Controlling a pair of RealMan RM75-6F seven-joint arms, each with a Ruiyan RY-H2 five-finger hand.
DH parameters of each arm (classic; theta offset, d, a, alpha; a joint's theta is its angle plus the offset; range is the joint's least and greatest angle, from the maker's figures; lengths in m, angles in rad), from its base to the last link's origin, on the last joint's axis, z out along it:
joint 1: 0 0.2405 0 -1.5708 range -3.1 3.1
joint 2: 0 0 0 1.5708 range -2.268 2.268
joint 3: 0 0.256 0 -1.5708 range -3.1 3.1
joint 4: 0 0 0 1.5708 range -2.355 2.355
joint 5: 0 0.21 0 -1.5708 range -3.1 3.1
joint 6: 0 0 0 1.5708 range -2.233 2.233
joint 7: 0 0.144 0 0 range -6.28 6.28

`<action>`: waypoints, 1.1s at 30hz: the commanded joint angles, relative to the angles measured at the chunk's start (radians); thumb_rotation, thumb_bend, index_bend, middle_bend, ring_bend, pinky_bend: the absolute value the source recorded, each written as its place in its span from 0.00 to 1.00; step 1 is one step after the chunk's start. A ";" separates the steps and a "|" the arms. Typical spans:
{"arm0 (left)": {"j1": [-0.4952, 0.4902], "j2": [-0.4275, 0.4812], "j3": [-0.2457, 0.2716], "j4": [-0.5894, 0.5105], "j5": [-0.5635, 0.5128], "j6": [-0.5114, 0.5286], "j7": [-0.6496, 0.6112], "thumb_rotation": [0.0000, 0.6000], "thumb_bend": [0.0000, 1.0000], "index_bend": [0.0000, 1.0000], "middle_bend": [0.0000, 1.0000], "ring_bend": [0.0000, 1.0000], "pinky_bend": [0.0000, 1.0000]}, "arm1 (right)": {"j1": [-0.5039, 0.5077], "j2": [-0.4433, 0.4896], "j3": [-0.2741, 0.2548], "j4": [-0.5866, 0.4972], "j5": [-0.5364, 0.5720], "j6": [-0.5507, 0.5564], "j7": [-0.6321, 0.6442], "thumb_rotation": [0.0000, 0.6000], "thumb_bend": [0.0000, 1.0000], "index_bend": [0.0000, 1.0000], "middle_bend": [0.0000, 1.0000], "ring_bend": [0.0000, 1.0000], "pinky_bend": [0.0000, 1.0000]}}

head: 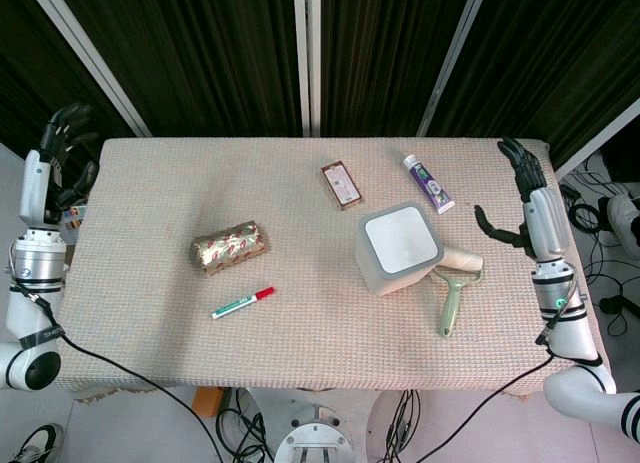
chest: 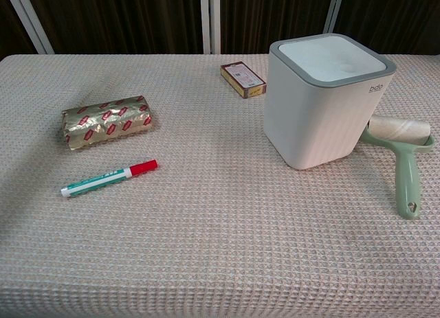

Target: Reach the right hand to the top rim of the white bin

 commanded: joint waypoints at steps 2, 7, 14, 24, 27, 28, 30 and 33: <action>-0.001 -0.001 0.005 0.000 0.000 -0.001 0.000 0.40 0.22 0.13 0.14 0.13 0.24 | -0.002 0.004 -0.007 -0.004 -0.004 0.003 -0.007 1.00 0.29 0.00 0.00 0.00 0.00; -0.001 0.002 0.006 -0.011 -0.003 0.003 0.007 0.40 0.22 0.13 0.14 0.13 0.24 | -0.010 0.016 -0.013 -0.016 -0.006 0.014 -0.005 1.00 0.29 0.00 0.00 0.00 0.00; -0.006 0.012 0.013 -0.038 0.009 0.006 0.028 0.37 0.22 0.13 0.14 0.13 0.24 | -0.019 0.040 -0.049 -0.028 -0.038 0.011 -0.047 1.00 0.29 0.00 0.00 0.00 0.00; -0.004 0.004 0.037 -0.017 0.007 -0.005 0.032 0.32 0.22 0.13 0.14 0.13 0.24 | 0.005 0.074 -0.167 -0.038 -0.154 -0.076 -0.355 1.00 0.50 0.01 0.00 0.00 0.00; -0.006 0.003 0.044 -0.006 0.006 -0.017 0.027 0.31 0.22 0.13 0.14 0.13 0.24 | 0.021 0.115 -0.202 -0.093 -0.144 -0.164 -0.472 1.00 0.68 0.08 0.00 0.00 0.00; -0.006 0.002 0.046 -0.003 0.007 -0.019 0.027 0.31 0.22 0.13 0.14 0.13 0.24 | 0.025 0.124 -0.209 -0.110 -0.141 -0.183 -0.502 1.00 0.75 0.10 0.00 0.00 0.00; -0.006 0.002 0.056 0.006 0.016 -0.018 0.043 0.31 0.22 0.14 0.14 0.13 0.24 | 0.027 0.135 -0.223 -0.141 -0.131 -0.211 -0.552 1.00 0.85 0.11 0.00 0.00 0.00; -0.006 0.003 0.091 0.045 0.057 -0.006 0.140 0.32 0.22 0.14 0.14 0.13 0.24 | 0.024 0.141 -0.241 -0.169 -0.119 -0.233 -0.580 1.00 0.93 0.11 0.00 0.00 0.00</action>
